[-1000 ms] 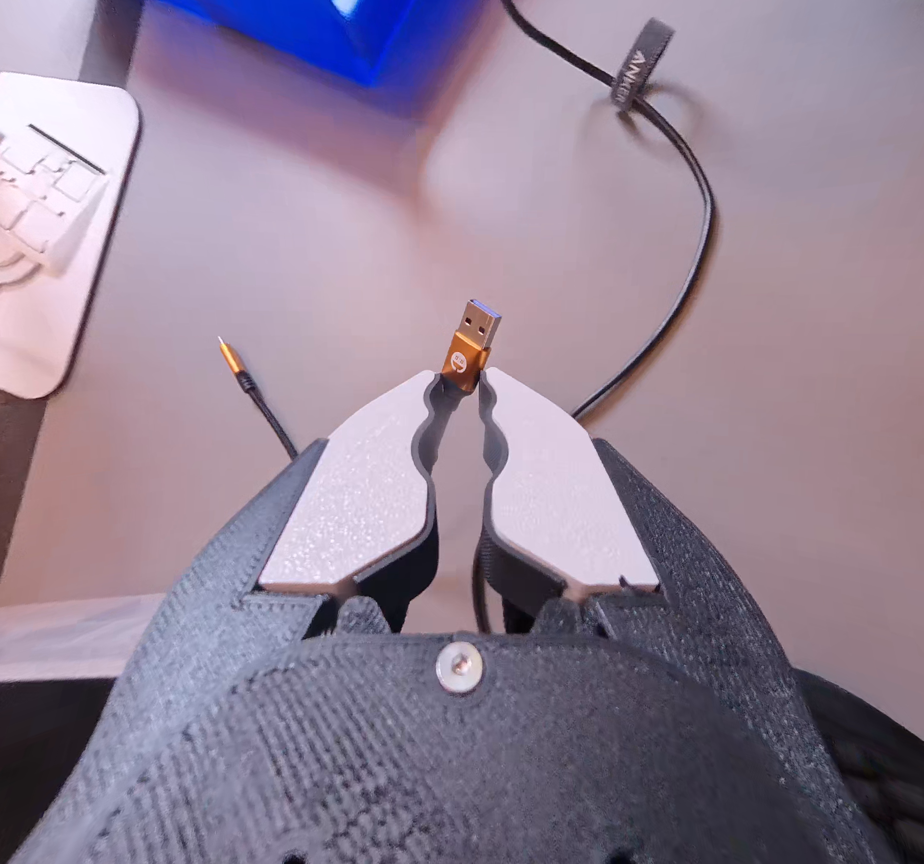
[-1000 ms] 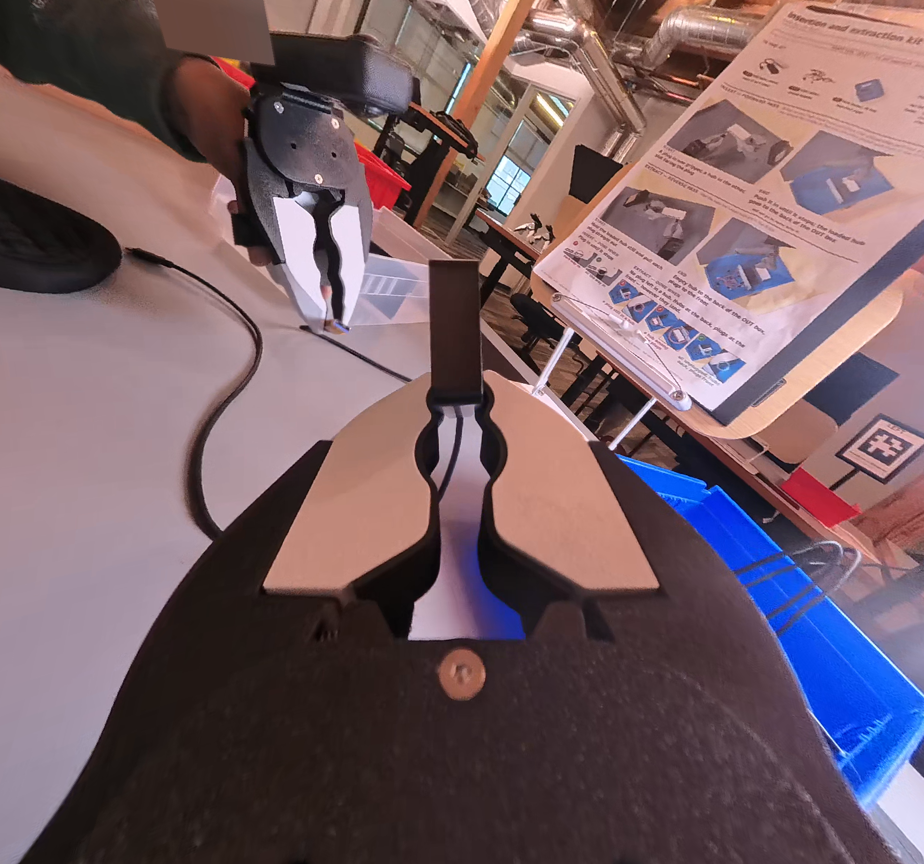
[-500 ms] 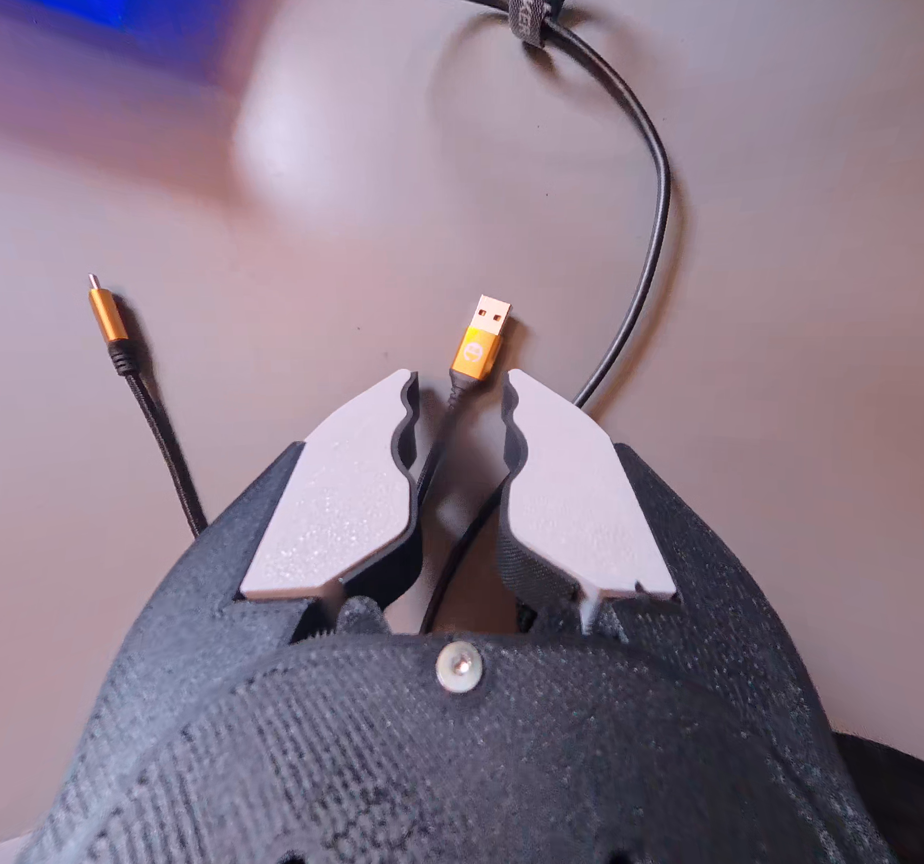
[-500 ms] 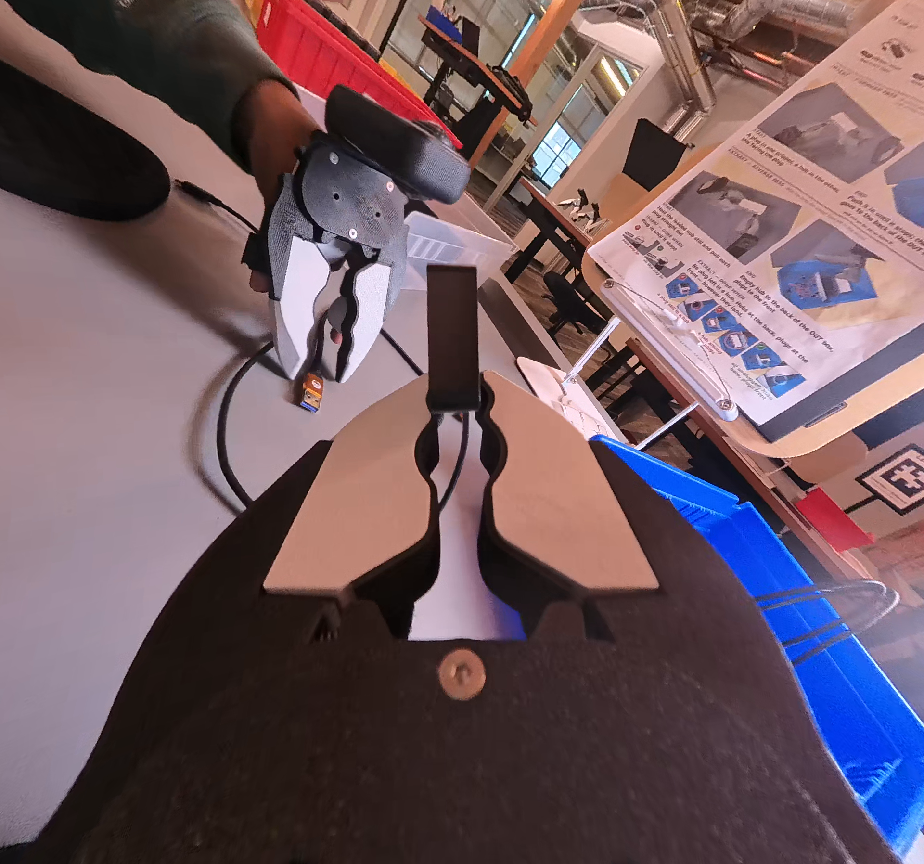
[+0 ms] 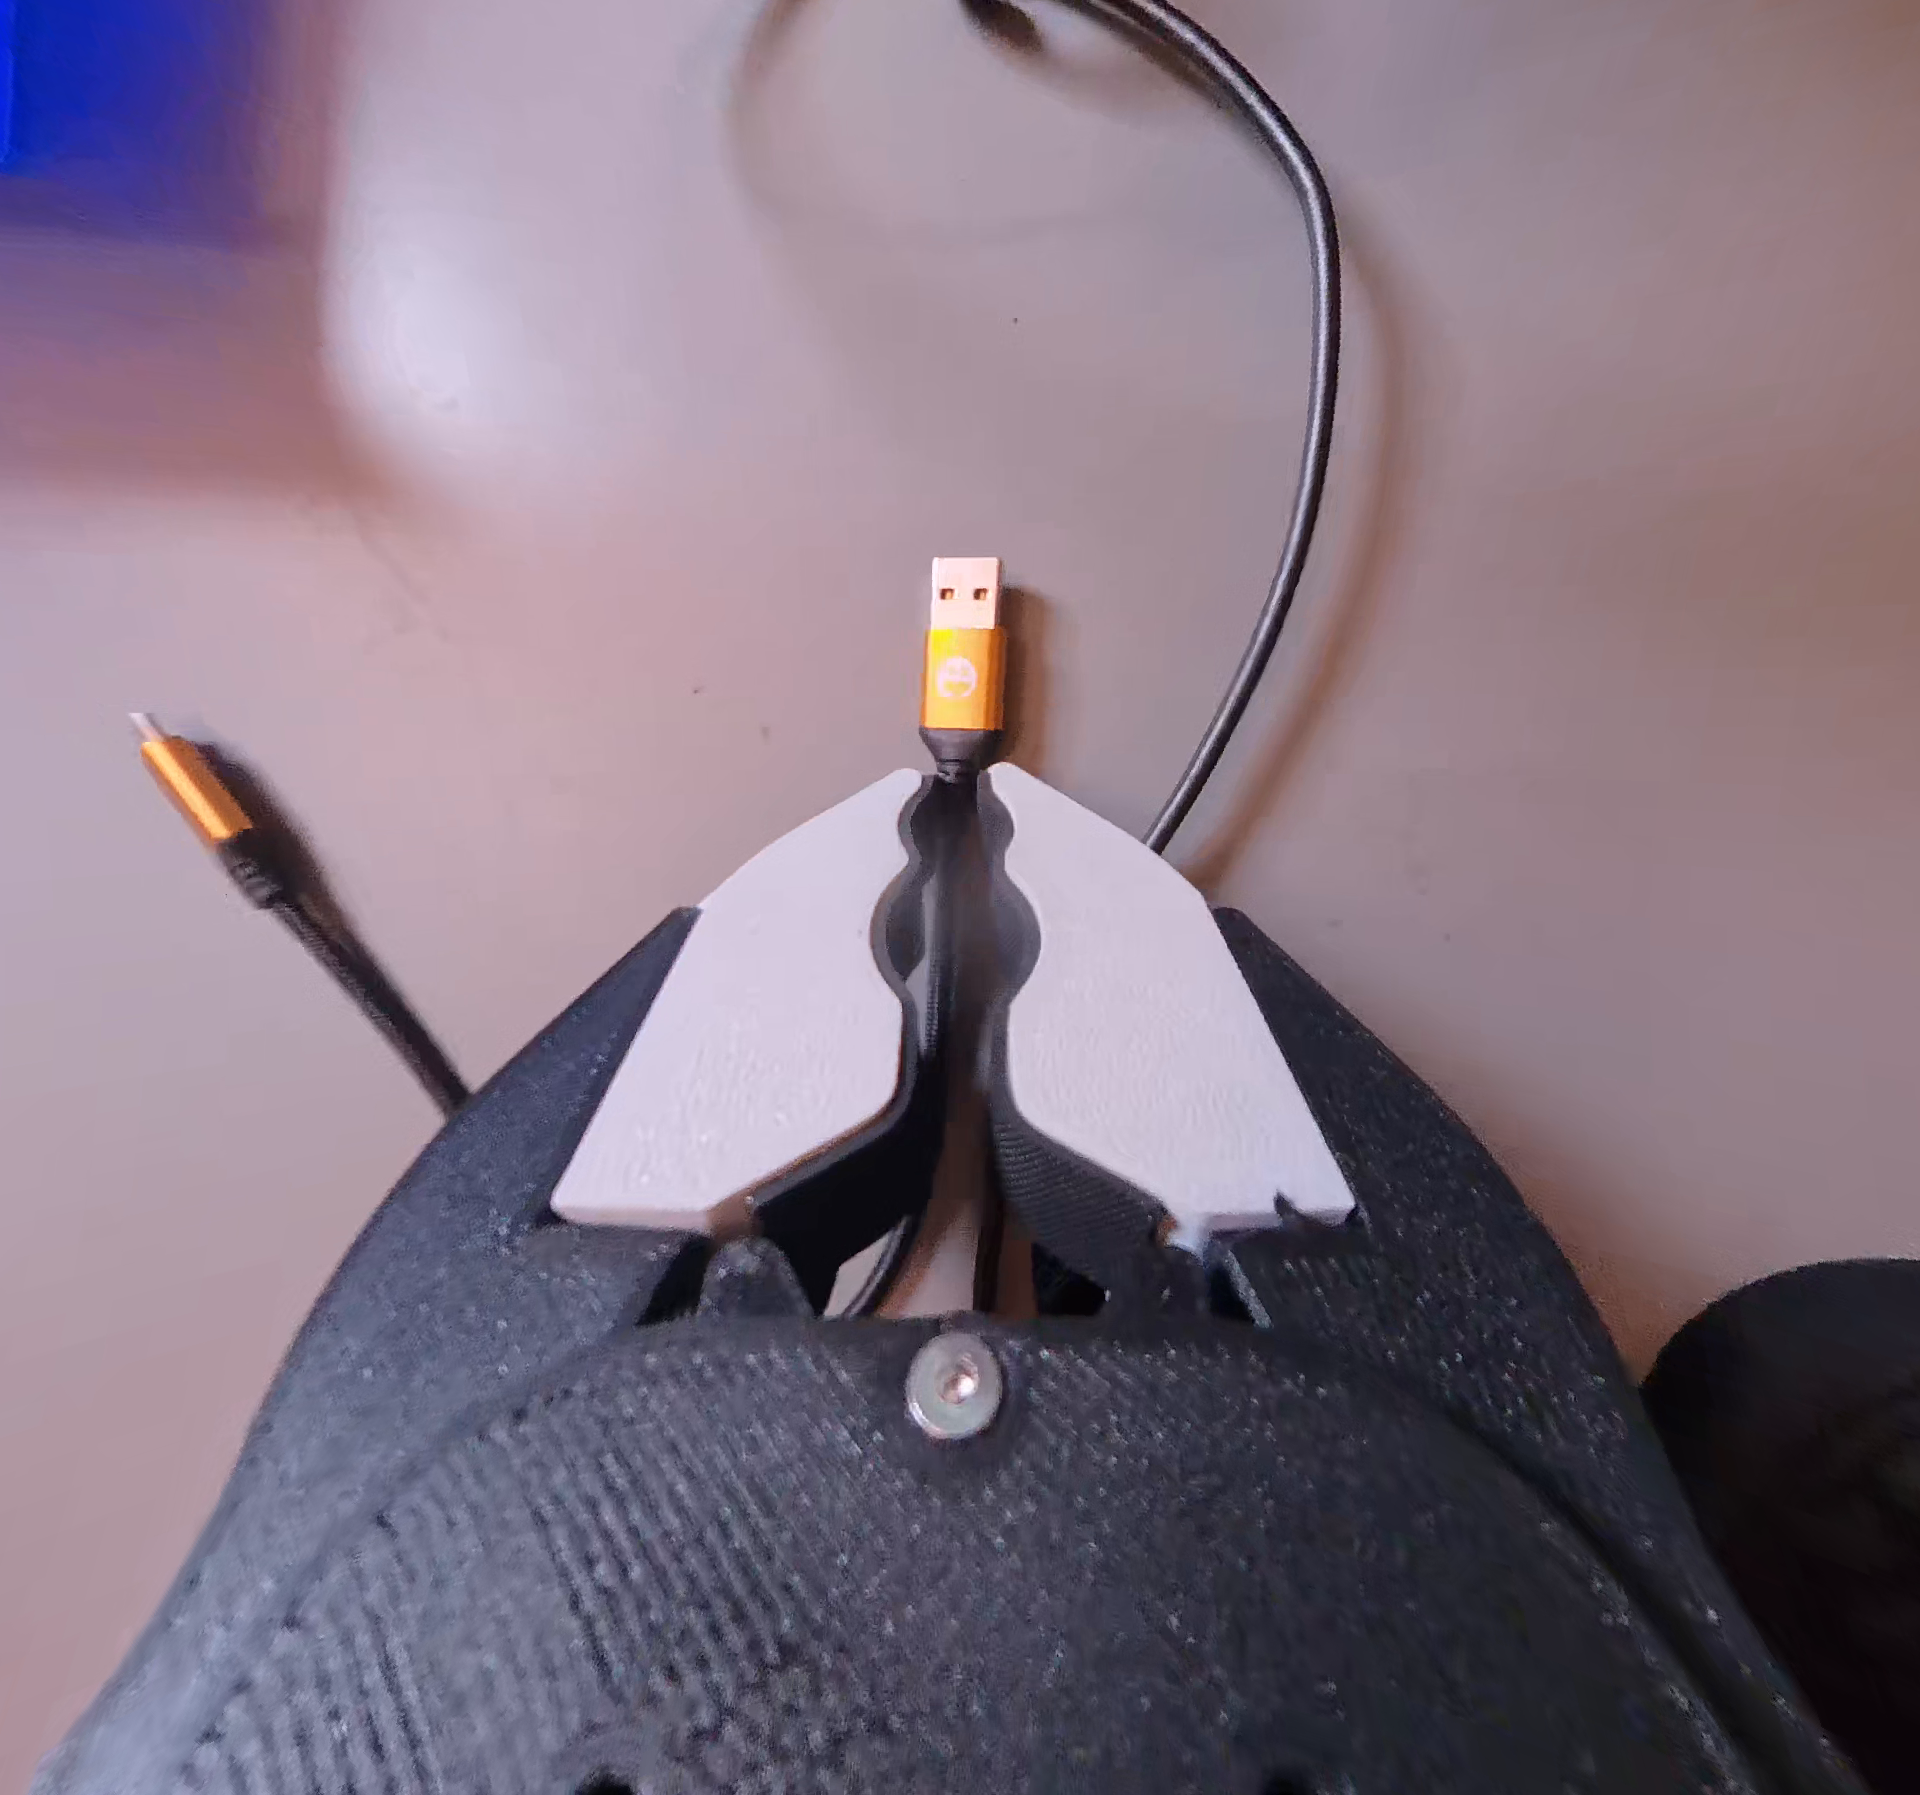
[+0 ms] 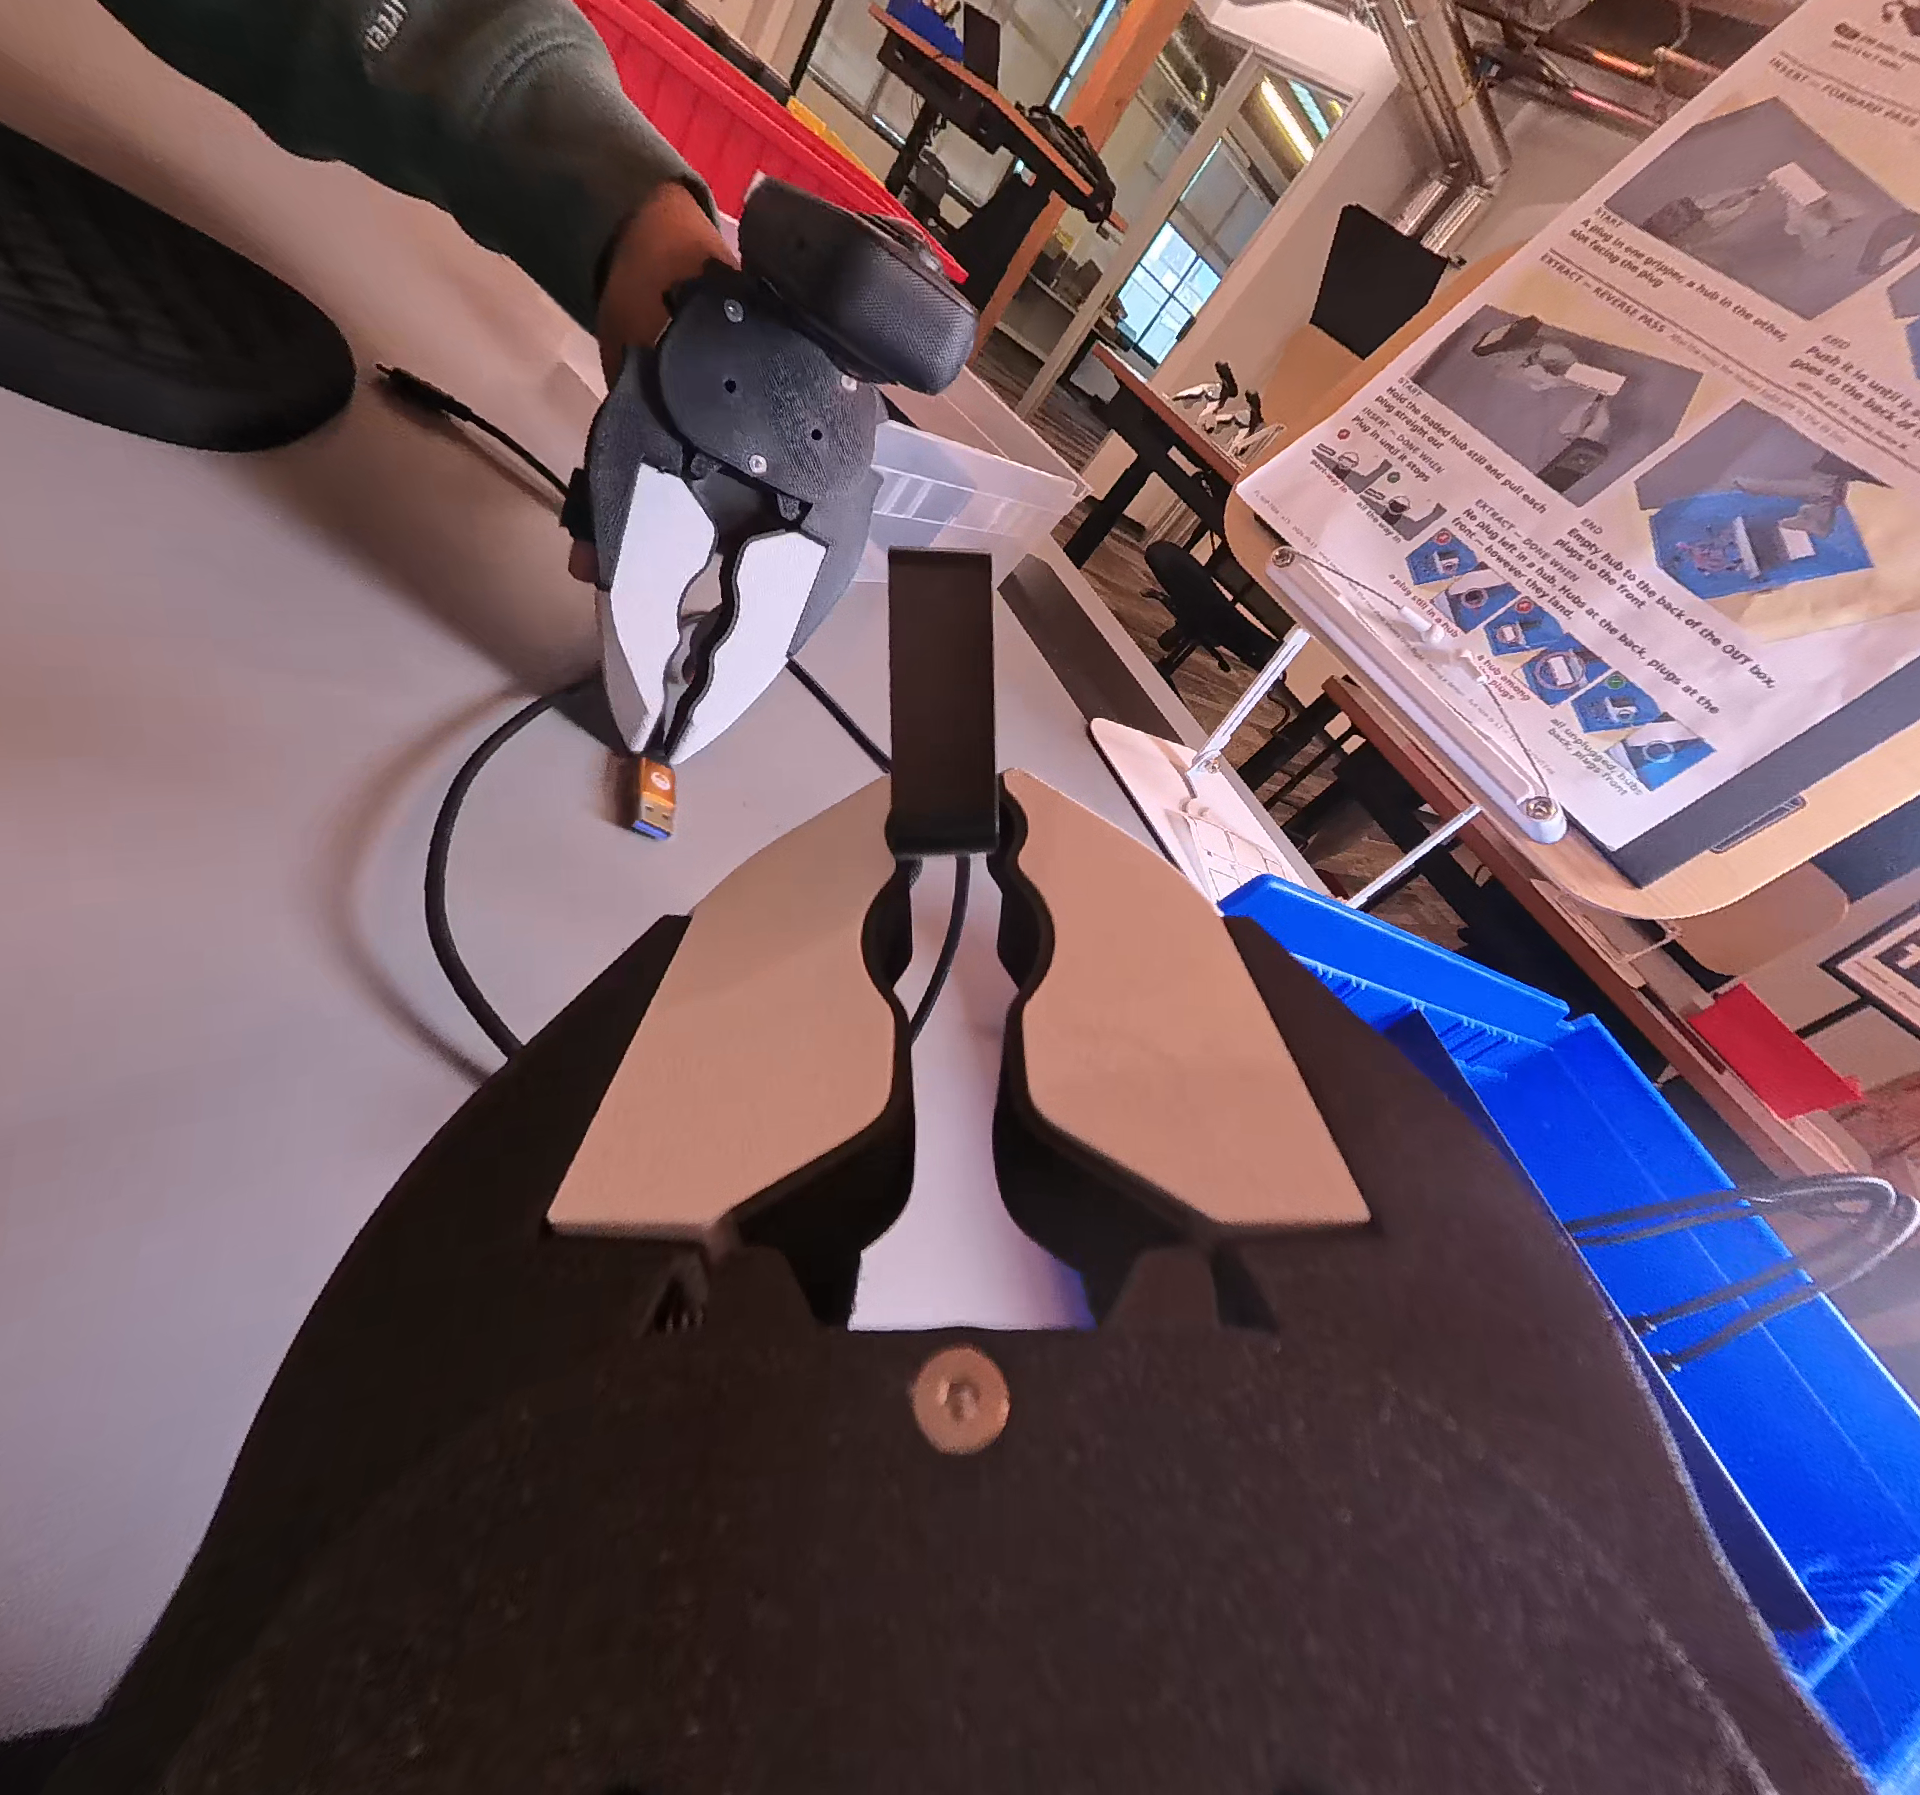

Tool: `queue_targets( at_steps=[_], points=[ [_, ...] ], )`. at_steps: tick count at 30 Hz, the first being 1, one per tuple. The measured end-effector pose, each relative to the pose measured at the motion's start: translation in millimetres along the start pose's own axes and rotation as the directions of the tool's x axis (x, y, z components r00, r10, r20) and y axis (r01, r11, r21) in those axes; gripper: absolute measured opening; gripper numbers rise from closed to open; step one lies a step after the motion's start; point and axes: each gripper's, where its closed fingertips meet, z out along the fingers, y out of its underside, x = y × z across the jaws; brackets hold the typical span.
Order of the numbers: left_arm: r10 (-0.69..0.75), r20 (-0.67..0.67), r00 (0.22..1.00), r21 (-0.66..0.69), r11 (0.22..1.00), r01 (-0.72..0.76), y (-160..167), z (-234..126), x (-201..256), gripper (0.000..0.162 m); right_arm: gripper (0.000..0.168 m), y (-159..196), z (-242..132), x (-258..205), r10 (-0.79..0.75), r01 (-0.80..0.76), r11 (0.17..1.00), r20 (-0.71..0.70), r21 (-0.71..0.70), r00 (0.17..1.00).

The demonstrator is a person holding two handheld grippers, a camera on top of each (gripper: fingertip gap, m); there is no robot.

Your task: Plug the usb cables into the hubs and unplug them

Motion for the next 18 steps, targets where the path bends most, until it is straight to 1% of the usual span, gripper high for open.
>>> queue_targets(
  at_steps=[2, 3, 5, 7, 10, 14, 18],
  points=[
    [0.013, 0.084, 0.996, -0.034, 0.999, -0.011, 1.4, -1.5, -5.4, 0.007, 0.012, -0.9, -0.2, -0.6, -0.002, 0.002, 1.0, 0.002, 0.004, 1.0],
    [-0.006, 0.096, 0.995, -0.011, 1.0, 0.007, -1.9, -3.2, -4.3, 0.007, 0.012, -1.5, 0.0, -1.4, -0.008, 0.008, 1.0, 0.004, 0.005, 1.0],
    [-0.113, 0.06, 0.992, 0.115, 0.988, 0.106, -21.3, -13.5, 1.7, 0.007, 0.012, -1.8, 0.9, -3.9, -0.036, 0.036, 0.999, 0.007, 0.001, 0.999],
    [-0.161, 0.043, 0.986, 0.201, 0.968, 0.149, -40.7, -30.1, 5.5, 0.006, 0.012, 0.0, 3.4, -7.5, -0.078, 0.078, 0.997, 0.012, -0.017, 0.997],
    [-0.189, 0.018, 0.982, 0.256, 0.95, 0.178, -66.3, -50.9, 14.5, 0.006, 0.012, 5.5, 10.0, -15.0, -0.168, 0.169, 0.983, 0.021, -0.066, 0.986],
    [-0.191, -0.014, 0.981, 0.222, 0.956, 0.19, -84.8, -51.5, 25.2, 0.006, 0.012, 9.8, 19.3, -28.9, -0.301, 0.304, 0.945, 0.045, -0.125, 0.953],
    [-0.202, 0.006, 0.979, 0.156, 0.968, 0.199, -85.3, -43.7, 21.6, 0.007, 0.012, 14.4, 23.7, -36.6, -0.413, 0.416, 0.893, 0.057, -0.174, 0.909]
  ],
)
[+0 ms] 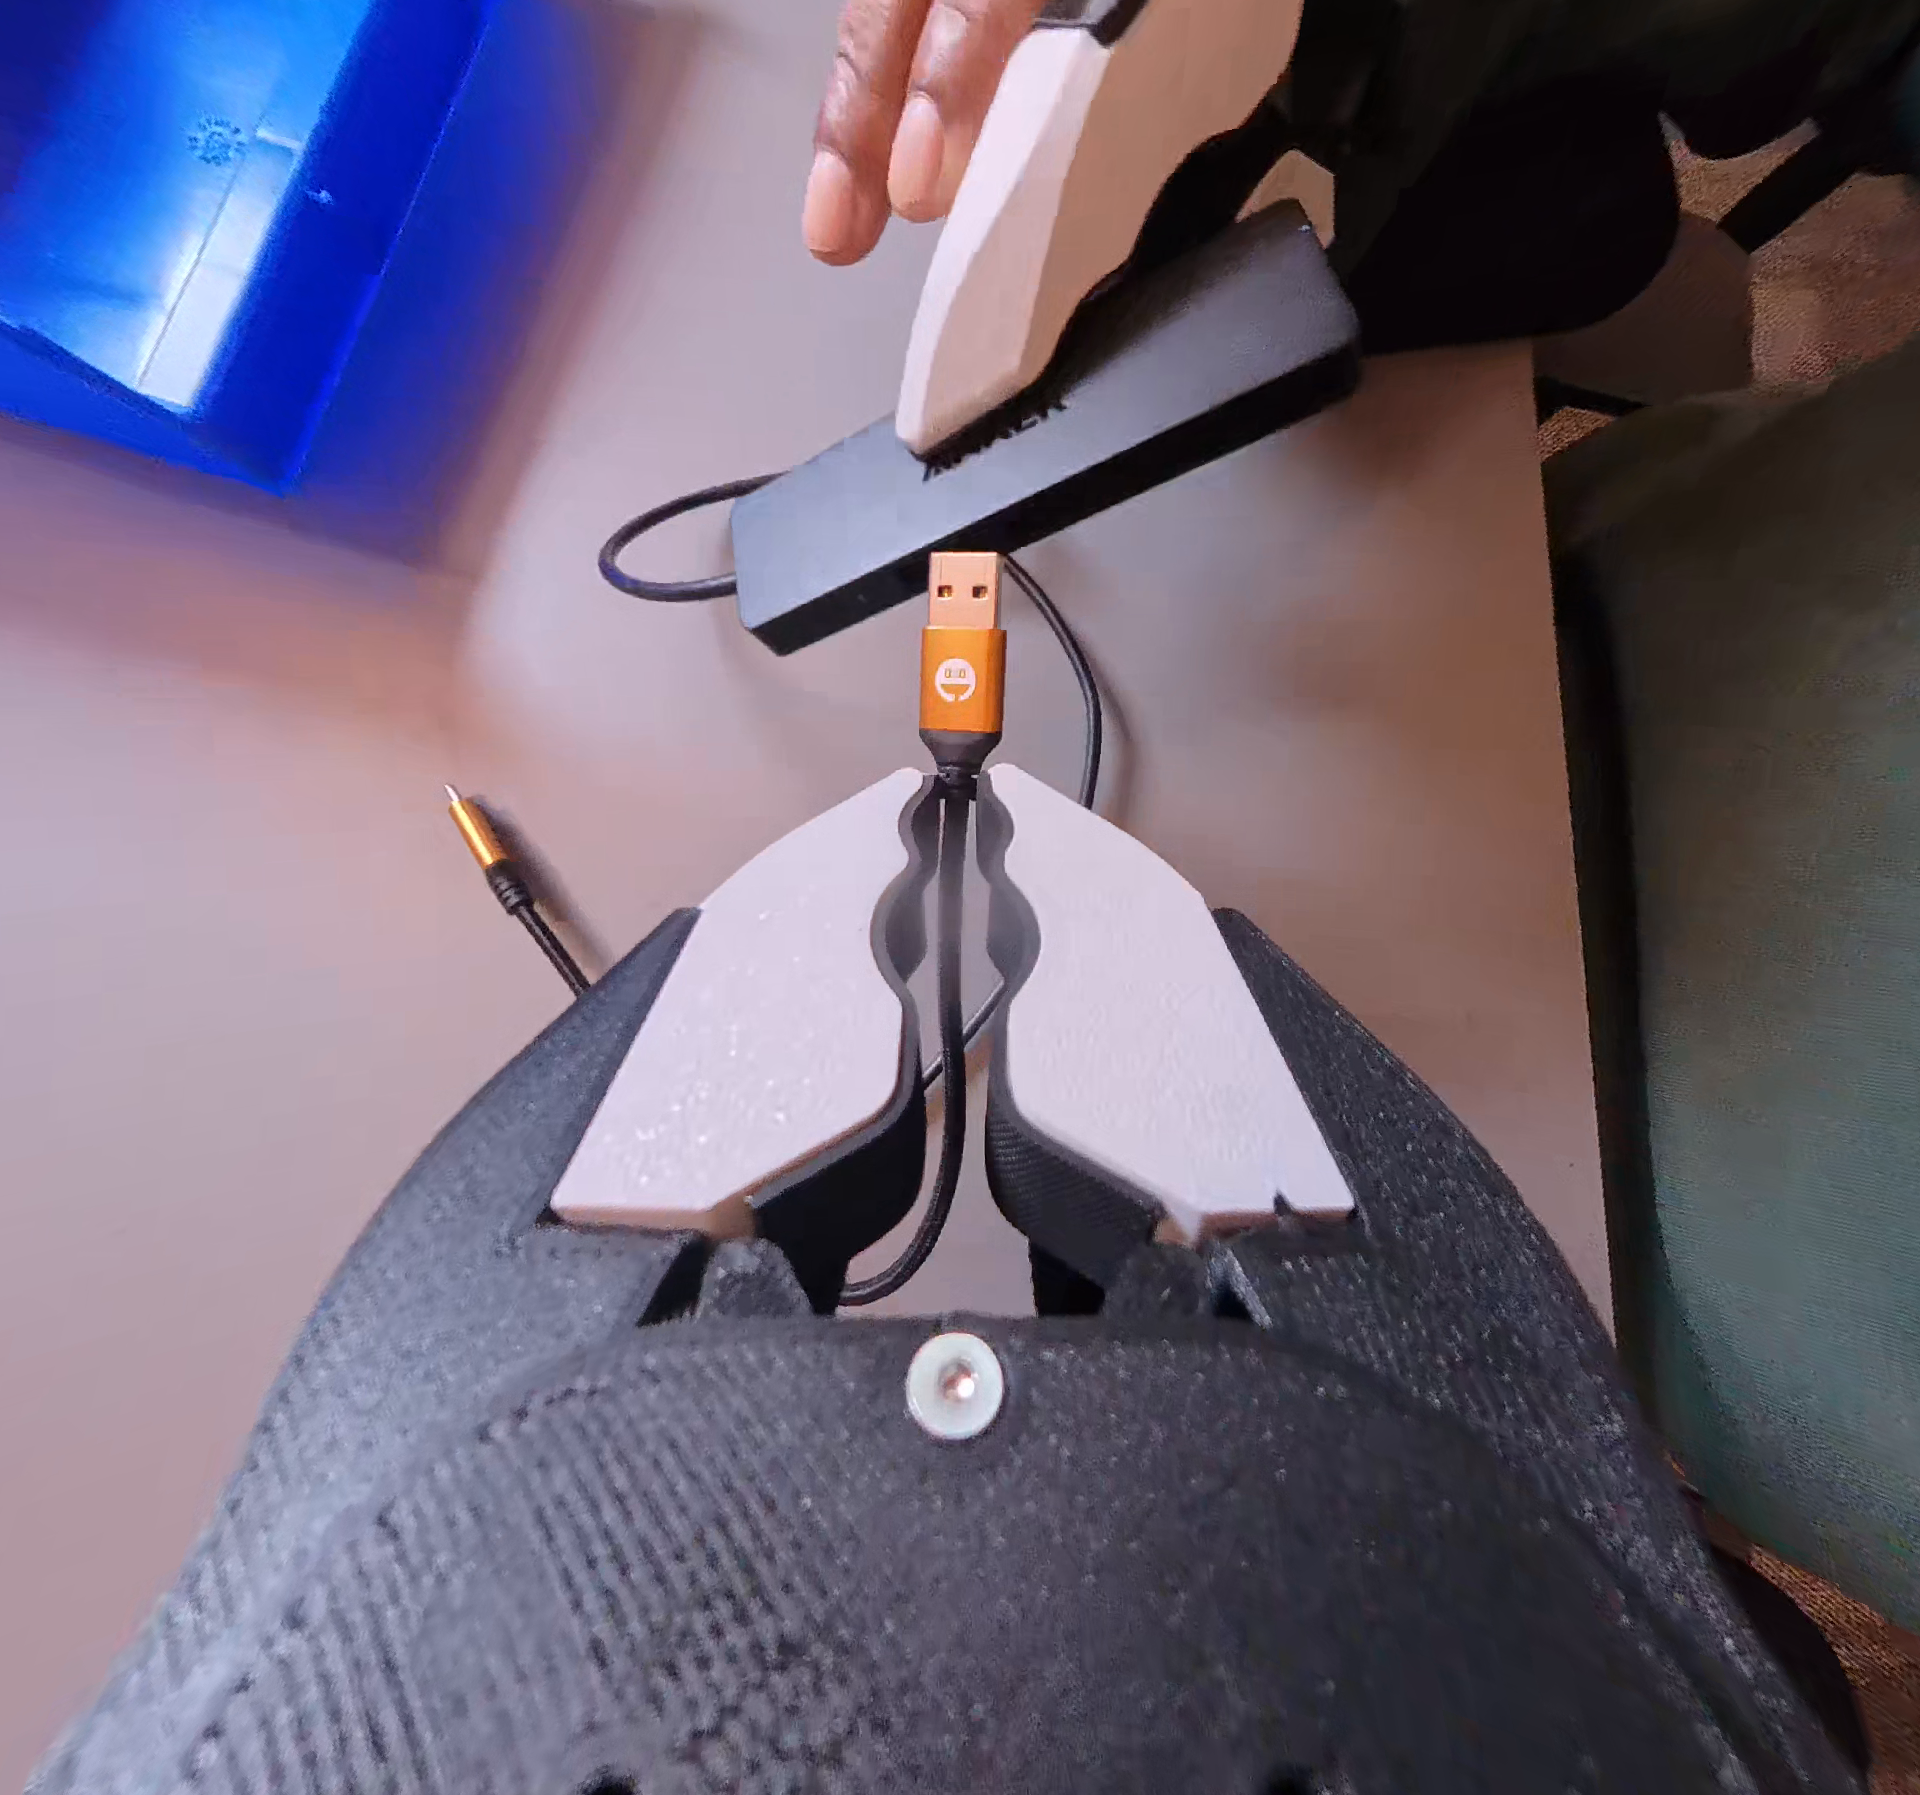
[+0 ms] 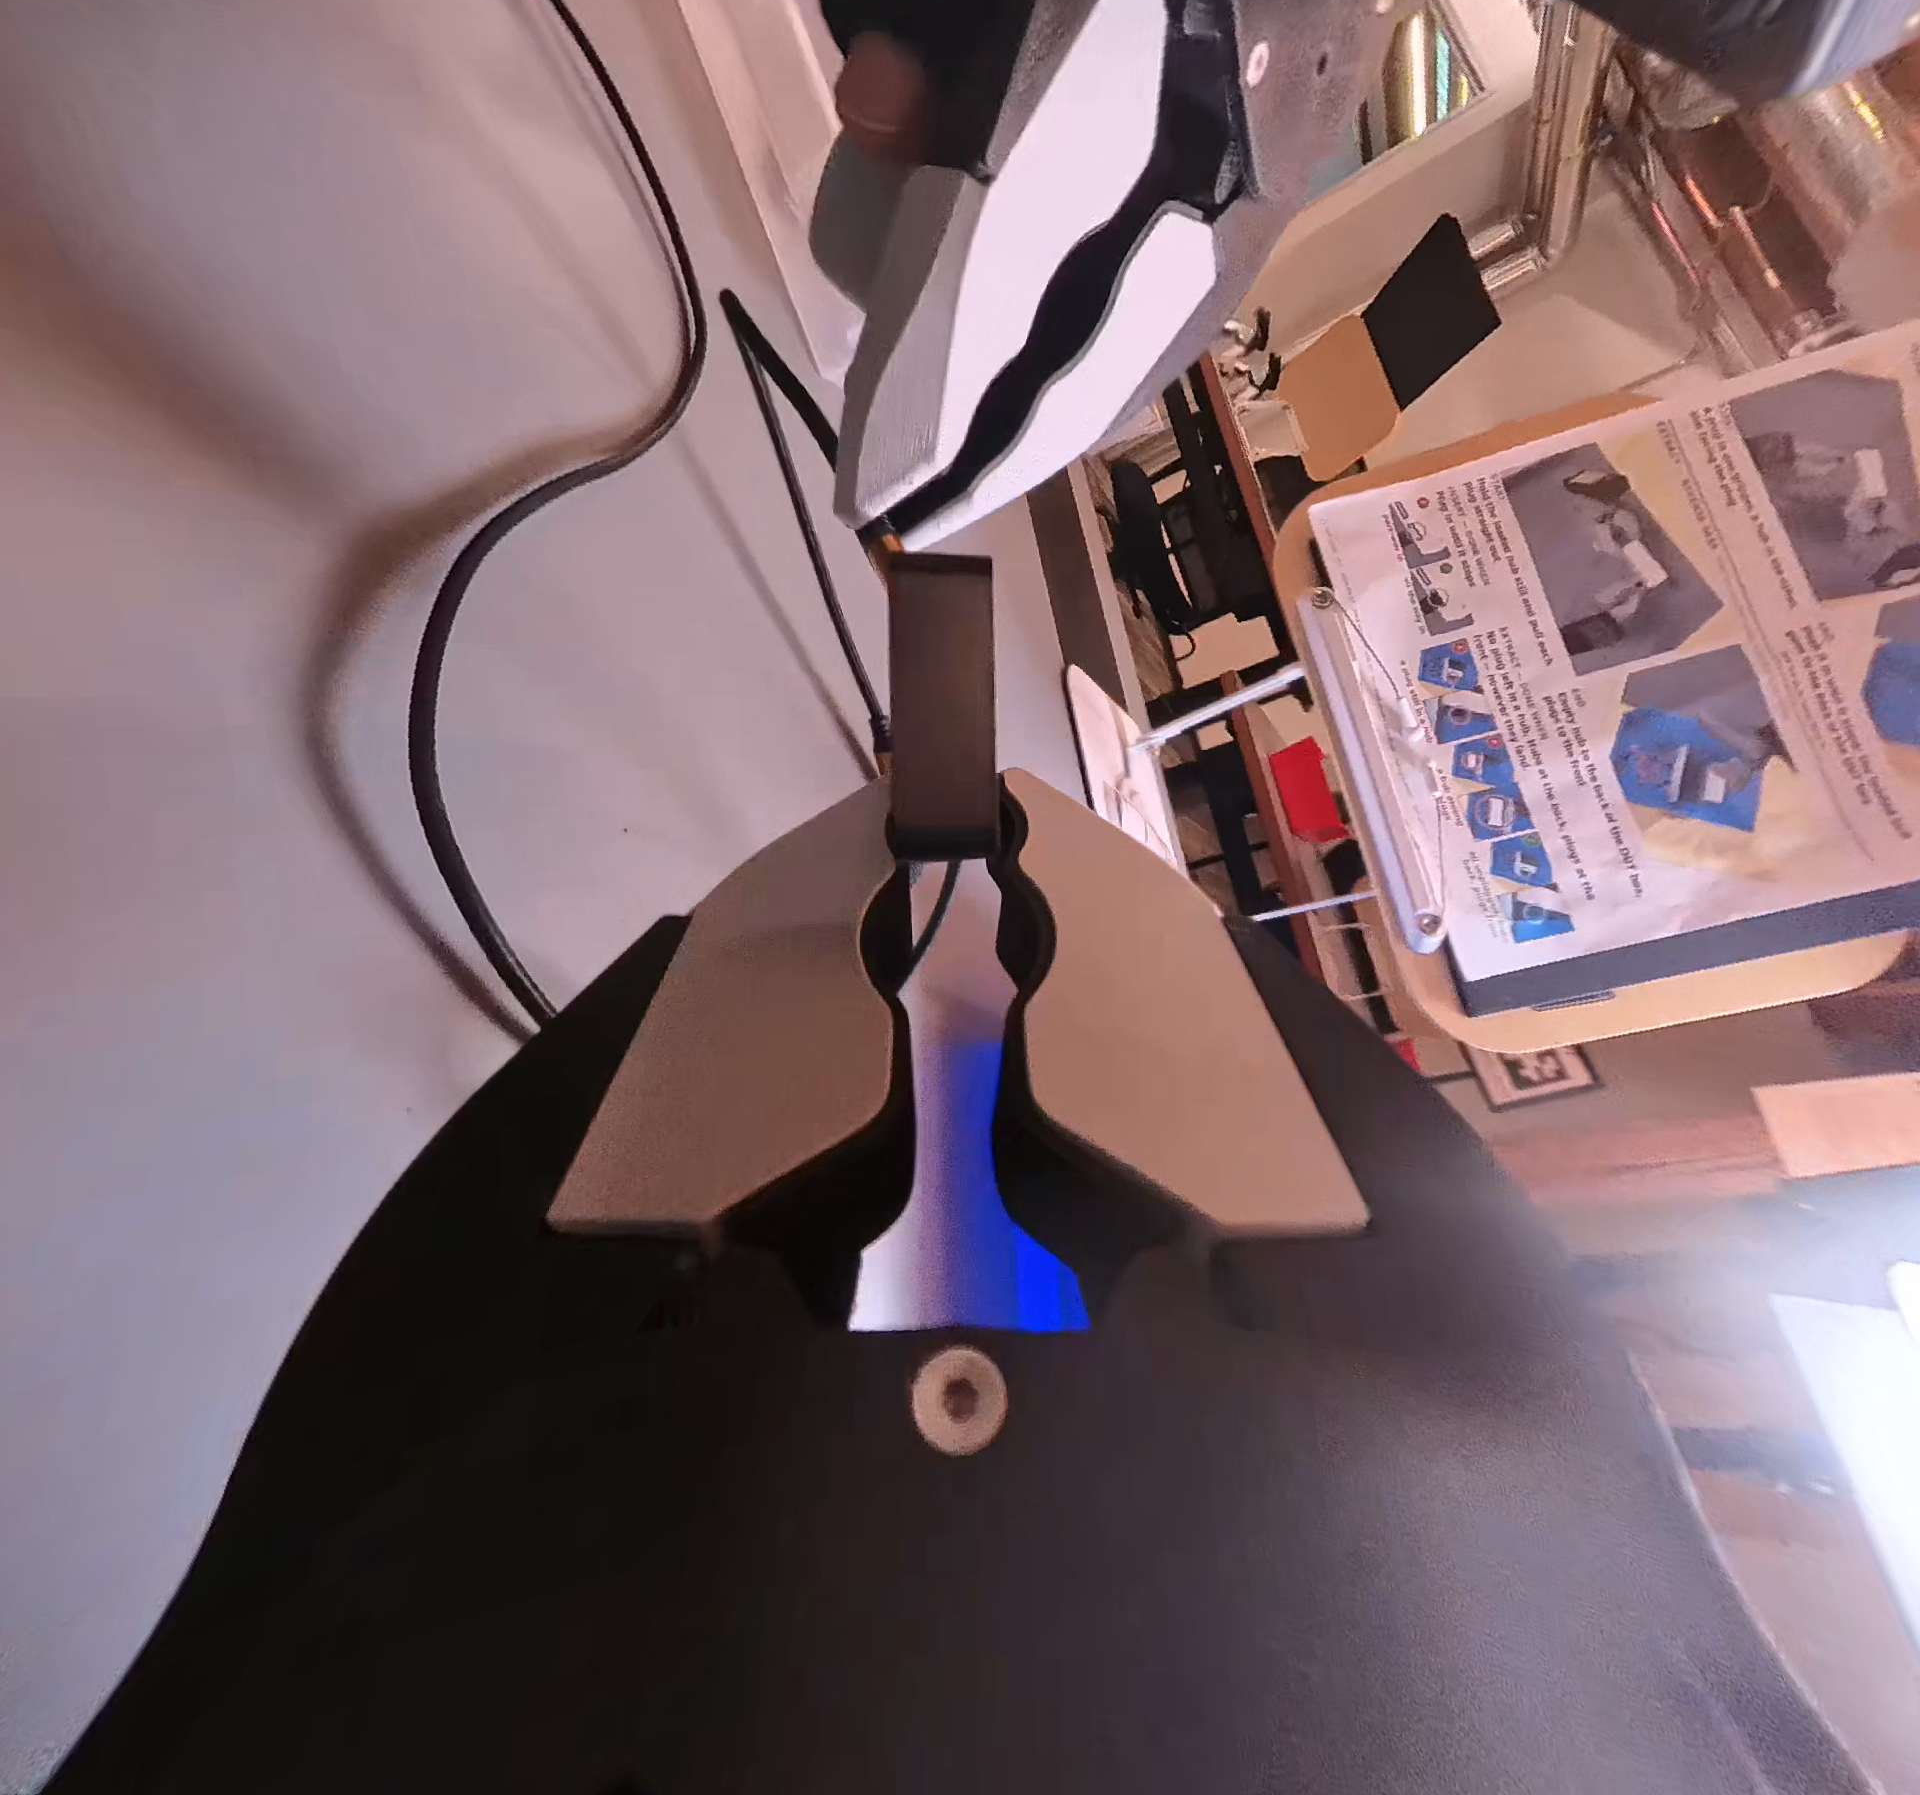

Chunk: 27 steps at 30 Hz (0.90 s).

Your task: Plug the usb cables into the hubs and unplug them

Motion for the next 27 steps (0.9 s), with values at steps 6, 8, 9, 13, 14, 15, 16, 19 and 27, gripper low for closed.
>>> queue_targets(
  at_steps=[6, 8, 9, 13, 14, 15, 16, 19, 27],
  points=[
    [-0.032, 0.01, 0.999, -0.088, 0.996, 0.033, 9.4, 5.2, -4.9, 0.007, 0.012, 3.8, 2.9, -8.9, -0.138, 0.138, 0.989, 0.009, -0.052, 0.99],
    [-0.048, 0.005, 0.999, -0.144, 0.988, 0.048, 15.7, 7.0, -5.5, 0.006, 0.012, 3.3, 5.6, -12.8, -0.183, 0.183, 0.981, 0.012, -0.07, 0.983],
    [-0.054, -0.003, 0.999, -0.168, 0.984, 0.053, 18.5, 8.5, -4.6, 0.006, 0.012, 3.0, 6.8, -14.6, -0.202, 0.202, 0.976, 0.015, -0.079, 0.979],
    [-0.069, -0.019, 0.997, -0.242, 0.968, 0.062, 24.7, 13.2, -2.8, 0.006, 0.012, 2.2, 9.8, -22.9, -0.278, 0.28, 0.954, 0.033, -0.105, 0.96],
    [-0.076, -0.028, 0.997, -0.247, 0.967, 0.067, 24.6, 14.0, -2.7, 0.006, 0.012, 2.5, 10.0, -24.9, -0.299, 0.302, 0.947, 0.039, -0.113, 0.953],
    [-0.094, -0.039, 0.995, -0.245, 0.966, 0.082, 23.5, 14.5, -2.1, 0.006, 0.012, 2.6, 10.2, -27.2, -0.312, 0.316, 0.941, 0.047, -0.119, 0.949],
    [-0.104, -0.046, 0.993, -0.245, 0.965, 0.09, 22.9, 14.5, -1.9, 0.006, 0.012, 3.1, 10.3, -28.9, -0.322, 0.326, 0.937, 0.051, -0.125, 0.945],
    [-0.102, -0.068, 0.992, -0.224, 0.971, 0.085, 21.1, 15.7, -1.1, 0.006, 0.012, 1.9, 9.0, -28.6, -0.318, 0.321, 0.94, 0.041, -0.118, 0.947],
    [-0.057, -0.16, 0.985, 0.005, 0.998, 0.059, 10.4, 11.0, 12.1, 0.006, 0.012, -6.6, -0.8, -29.2, -0.166, 0.165, 0.986, 0.063, 0.018, 0.984]
  ],
)
